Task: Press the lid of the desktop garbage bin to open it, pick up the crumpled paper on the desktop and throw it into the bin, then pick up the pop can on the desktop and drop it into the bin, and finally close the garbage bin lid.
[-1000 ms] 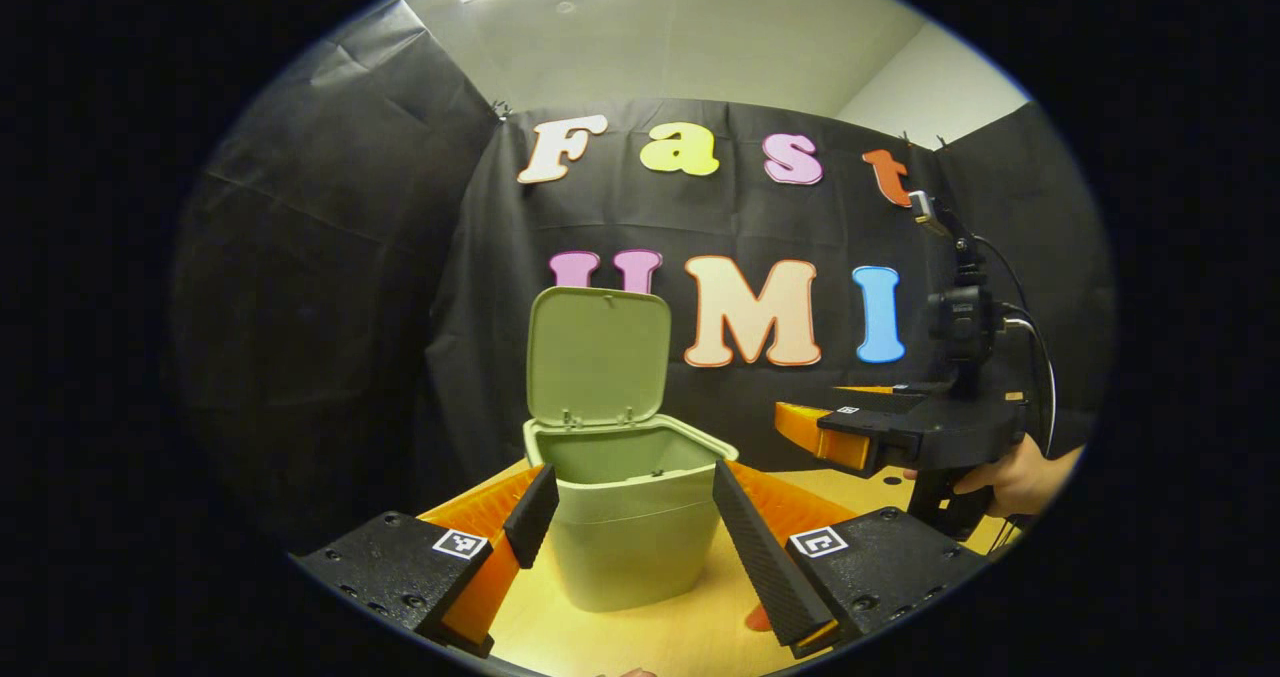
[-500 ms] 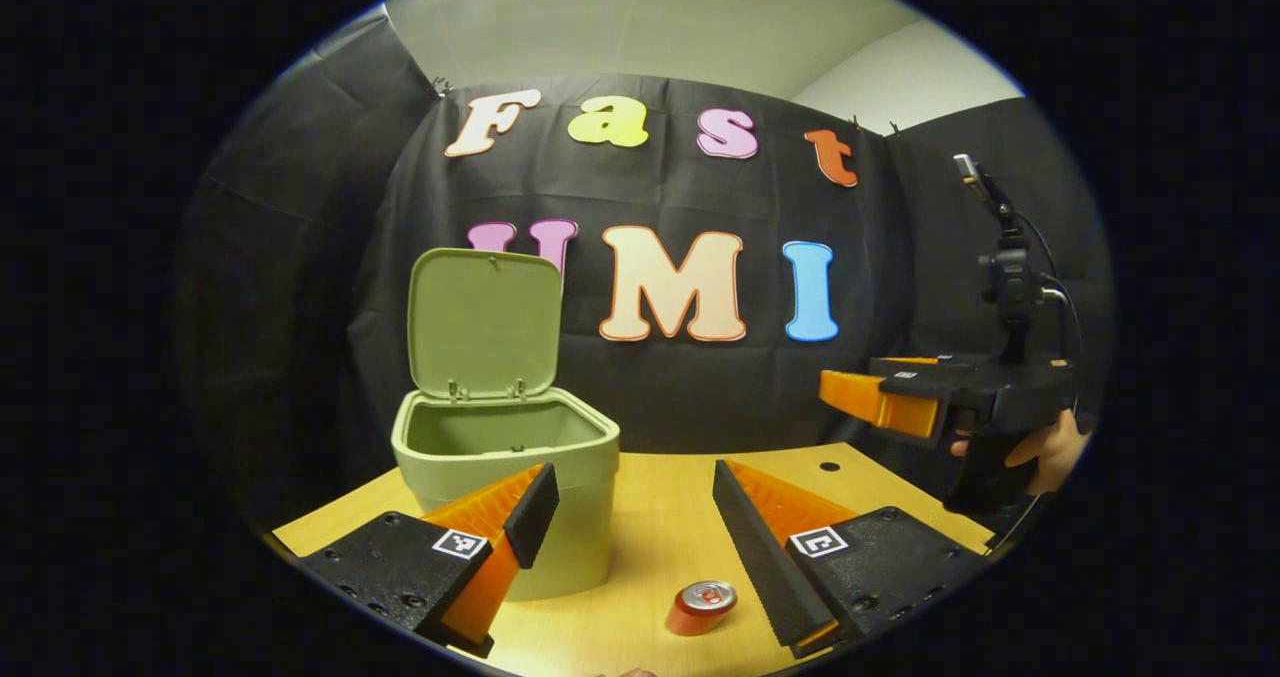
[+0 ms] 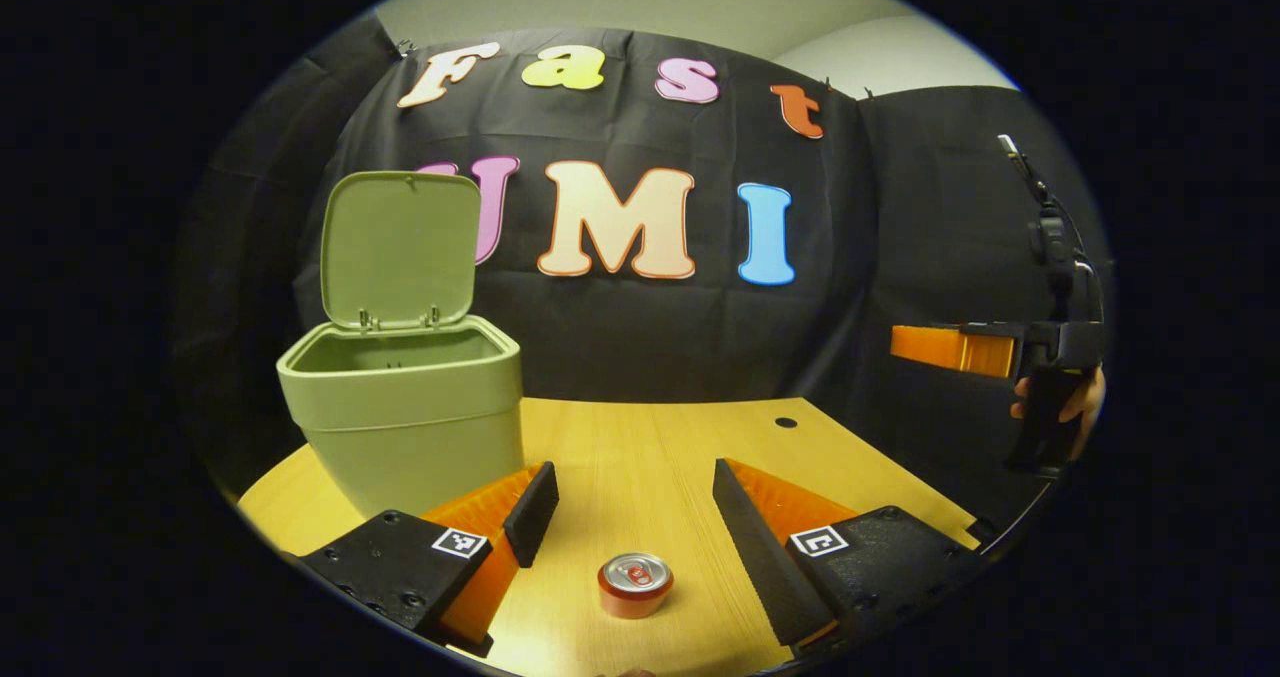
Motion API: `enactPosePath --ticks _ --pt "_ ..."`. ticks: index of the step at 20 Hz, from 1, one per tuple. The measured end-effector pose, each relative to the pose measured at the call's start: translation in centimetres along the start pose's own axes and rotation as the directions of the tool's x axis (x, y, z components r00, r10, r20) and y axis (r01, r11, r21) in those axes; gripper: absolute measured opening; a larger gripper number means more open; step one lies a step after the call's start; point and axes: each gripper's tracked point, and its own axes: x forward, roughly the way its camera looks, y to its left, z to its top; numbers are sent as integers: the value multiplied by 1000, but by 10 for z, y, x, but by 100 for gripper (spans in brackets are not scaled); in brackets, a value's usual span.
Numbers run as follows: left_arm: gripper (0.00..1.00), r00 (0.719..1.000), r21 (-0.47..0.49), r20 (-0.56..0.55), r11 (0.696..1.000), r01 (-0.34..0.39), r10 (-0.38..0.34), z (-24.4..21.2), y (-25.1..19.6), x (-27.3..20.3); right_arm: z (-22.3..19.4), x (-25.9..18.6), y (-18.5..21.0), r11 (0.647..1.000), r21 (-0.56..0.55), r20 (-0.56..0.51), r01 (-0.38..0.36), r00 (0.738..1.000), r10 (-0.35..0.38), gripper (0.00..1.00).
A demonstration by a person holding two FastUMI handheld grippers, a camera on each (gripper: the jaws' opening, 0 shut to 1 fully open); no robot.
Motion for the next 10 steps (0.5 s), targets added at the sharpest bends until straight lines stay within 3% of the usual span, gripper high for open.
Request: enactPosePath --ticks 10 --pt "95 982 4 -189 1000 11 -10 -87 -4 32 -47 -33 -43 997 7 -110 81 991 -80 98"
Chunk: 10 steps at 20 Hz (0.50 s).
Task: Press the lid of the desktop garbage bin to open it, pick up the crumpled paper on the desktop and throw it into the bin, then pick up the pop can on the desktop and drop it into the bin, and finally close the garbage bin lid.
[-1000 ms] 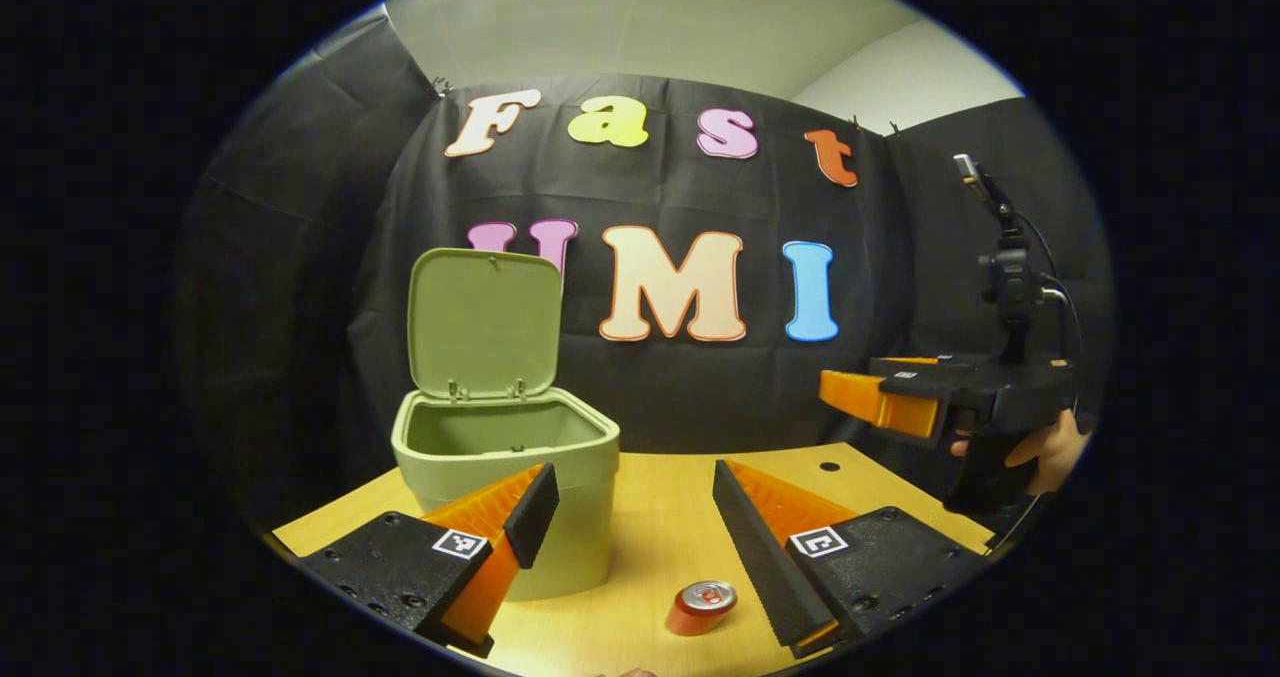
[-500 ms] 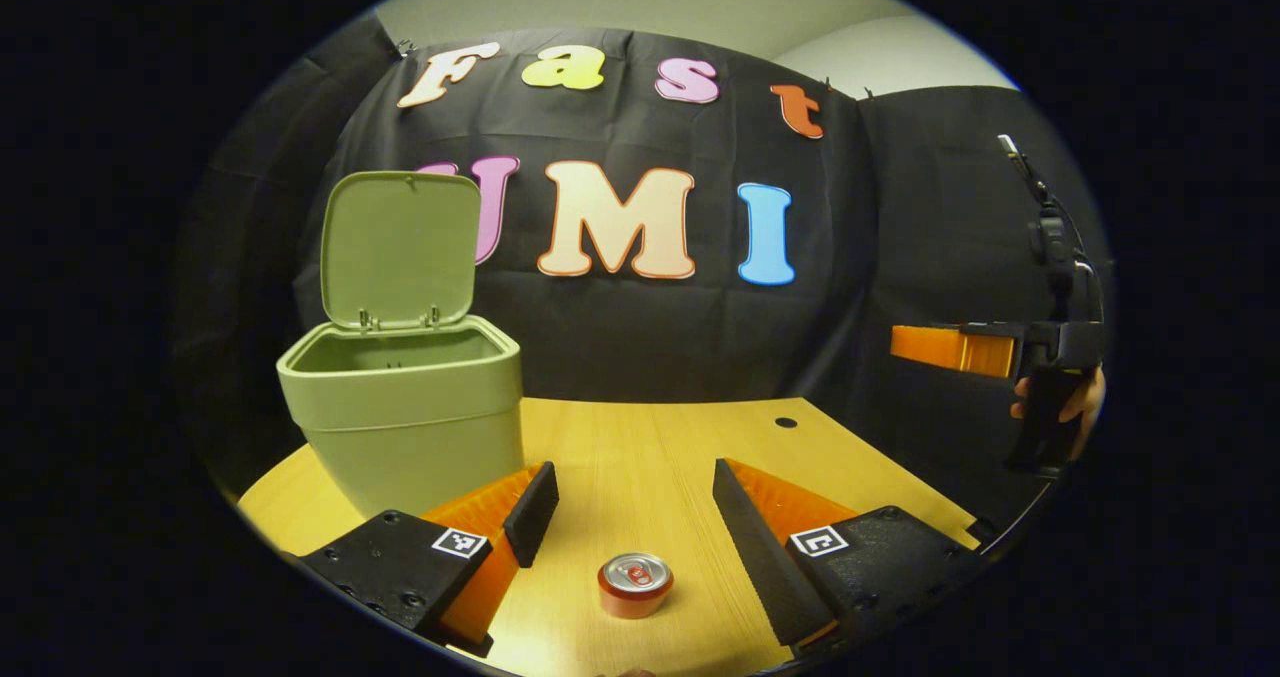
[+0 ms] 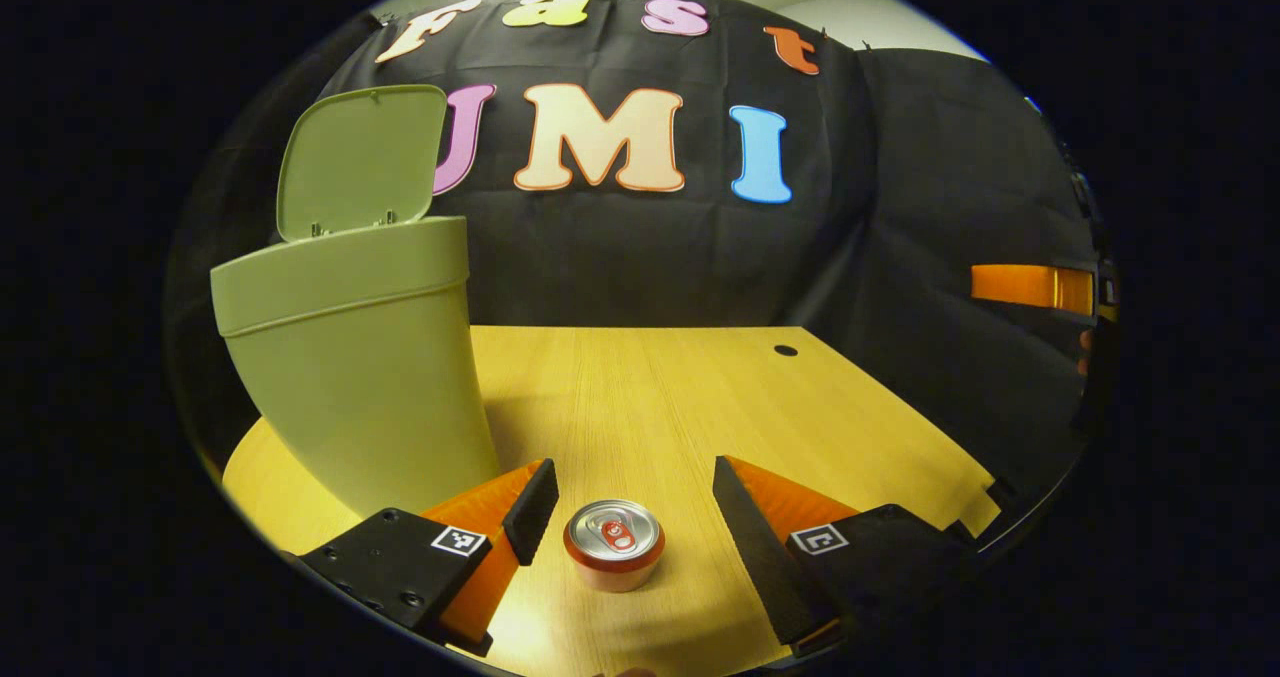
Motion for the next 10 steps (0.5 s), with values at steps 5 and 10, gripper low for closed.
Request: enactPosePath --ticks 5,10 --pt "95 997 10 -83 1000 -10 11 -38 7 12 -23 -9 -10 1000 -11 -54 25 998 -25 98" --pt "95 992 53 -124 999 -10 16 -56 15 22 -45 -17 -21 998 -20 -92 54 994 -55 98"
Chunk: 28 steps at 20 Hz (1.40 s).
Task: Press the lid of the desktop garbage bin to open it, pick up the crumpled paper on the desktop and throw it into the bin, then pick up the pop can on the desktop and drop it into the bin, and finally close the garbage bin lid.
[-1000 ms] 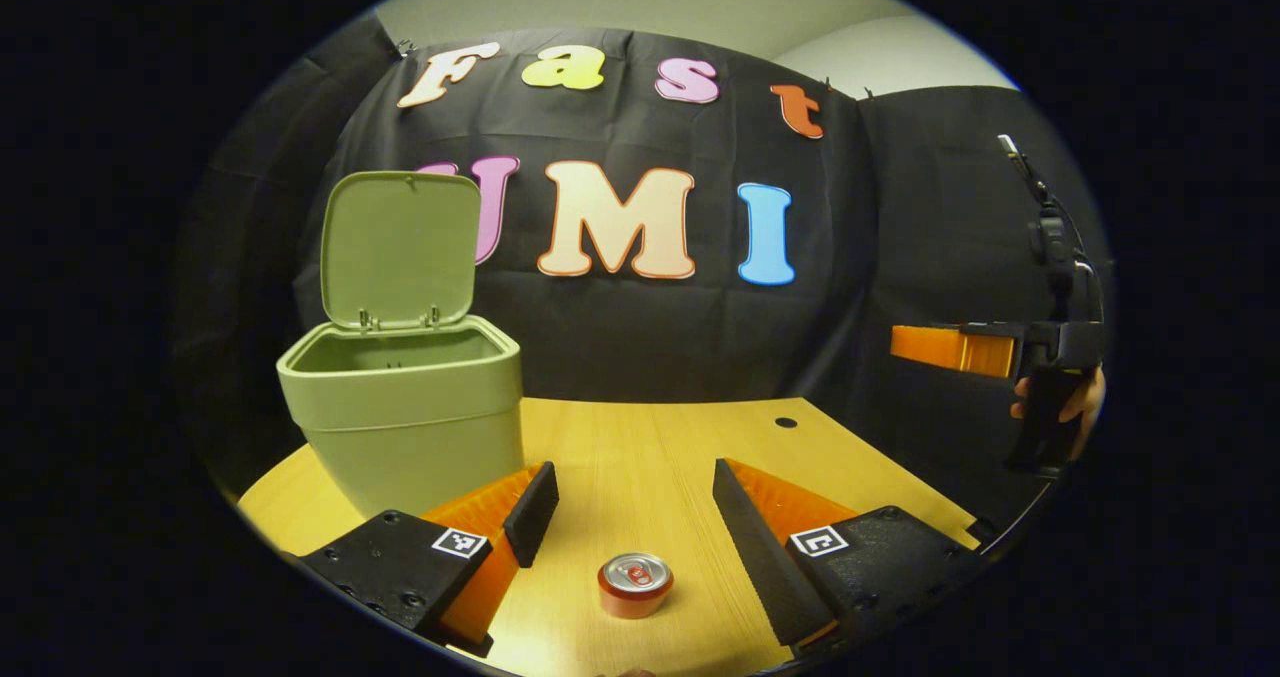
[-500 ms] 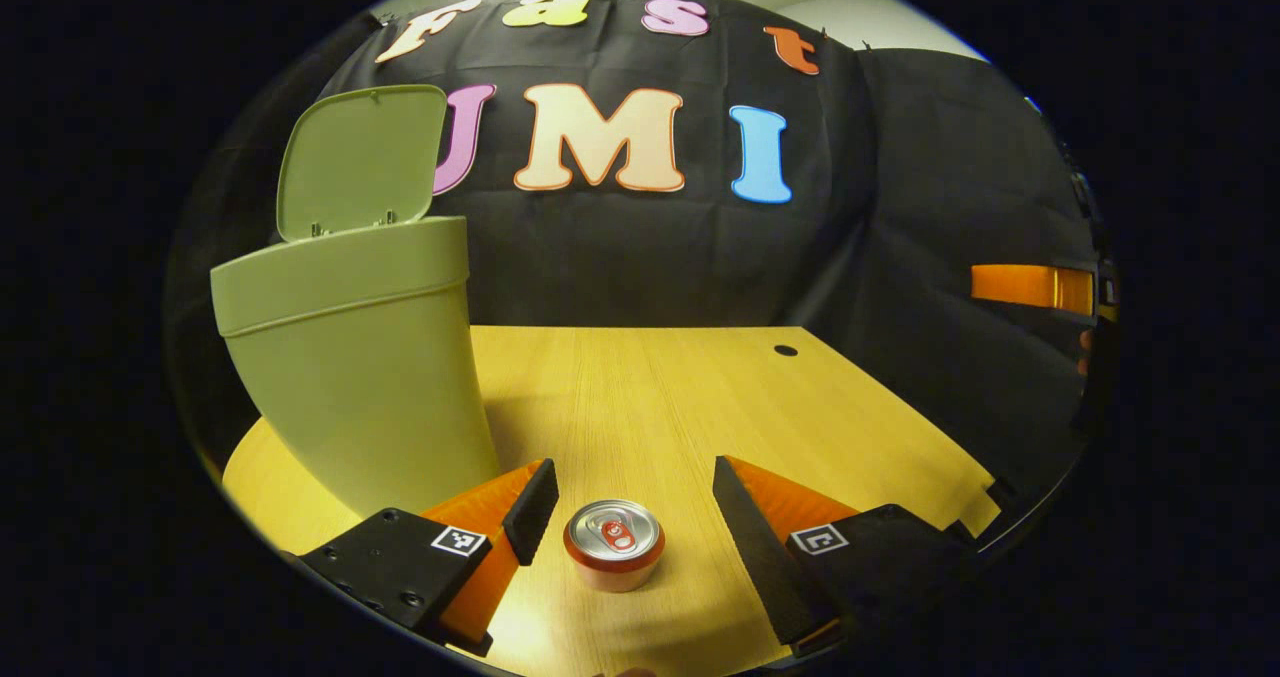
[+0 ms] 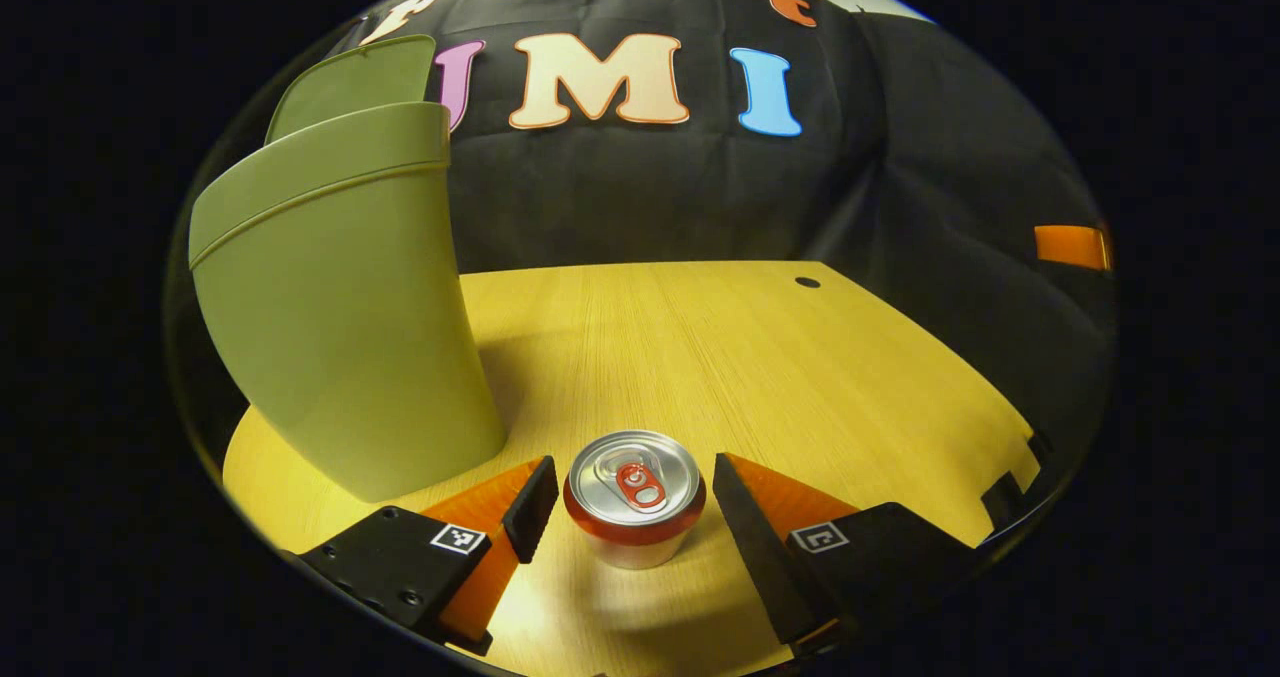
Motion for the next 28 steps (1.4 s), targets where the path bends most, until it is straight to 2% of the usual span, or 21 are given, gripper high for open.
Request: enactPosePath --ticks 2,7,11,16,19,22,26,28 --pt "78 1000 -4 9 1000 26 -26 1 -4 -1 -7 -5 -2 1000 0 -4 6 1000 -6 99" --pt "78 997 -10 61 999 39 -39 34 -5 -15 -15 -16 -1 1000 -7 -3 4 1000 -4 98" --pt "77 984 1 170 998 60 -60 96 -10 -29 -17 -19 0 1000 27 7 -4 1000 3 100" --pt "77 948 38 312 998 57 -66 178 -13 -42 -26 -19 5 999 45 3 -26 1000 26 98" --pt "77 919 67 393 998 20 -45 224 -6 -53 -30 -21 1 998 46 1 -34 999 34 98" --pt "76 881 63 472 997 -48 12 263 13 -69 -28 -21 -5 998 50 8 -32 999 32 99" --pt "76 836 46 540 988 -149 101 298 53 -88 -30 -18 -13 997 66 3 -30 1000 30 98" --pt "76 823 23 541 976 -219 172 301 82 -93 -29 -16 -14 997 68 3 -32 999 32 98"
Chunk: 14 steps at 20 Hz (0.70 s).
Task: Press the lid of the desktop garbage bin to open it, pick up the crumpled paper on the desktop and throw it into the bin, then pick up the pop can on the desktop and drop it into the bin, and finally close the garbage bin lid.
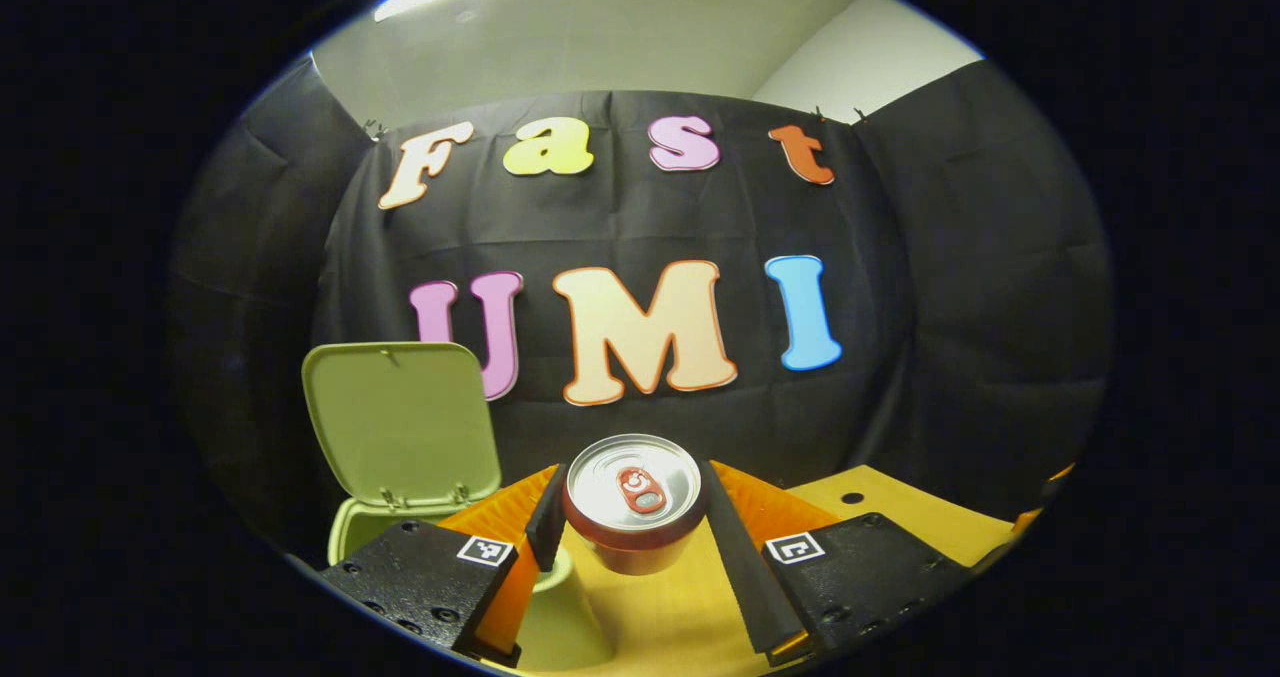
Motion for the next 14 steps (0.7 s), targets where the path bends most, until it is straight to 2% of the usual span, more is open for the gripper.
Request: enactPosePath --ticks 6,10,14 --pt "76 984 7 -64 986 -167 167 -29 72 1 1 8 11 999 -27 -6 -24 1000 24 98" --pt "76 965 9 -133 974 -225 224 -63 98 3 5 12 25 998 -51 -3 -46 999 46 98" --pt "78 952 7 -173 967 -255 252 -83 109 0 8 12 32 996 -69 4 -55 998 56 98"
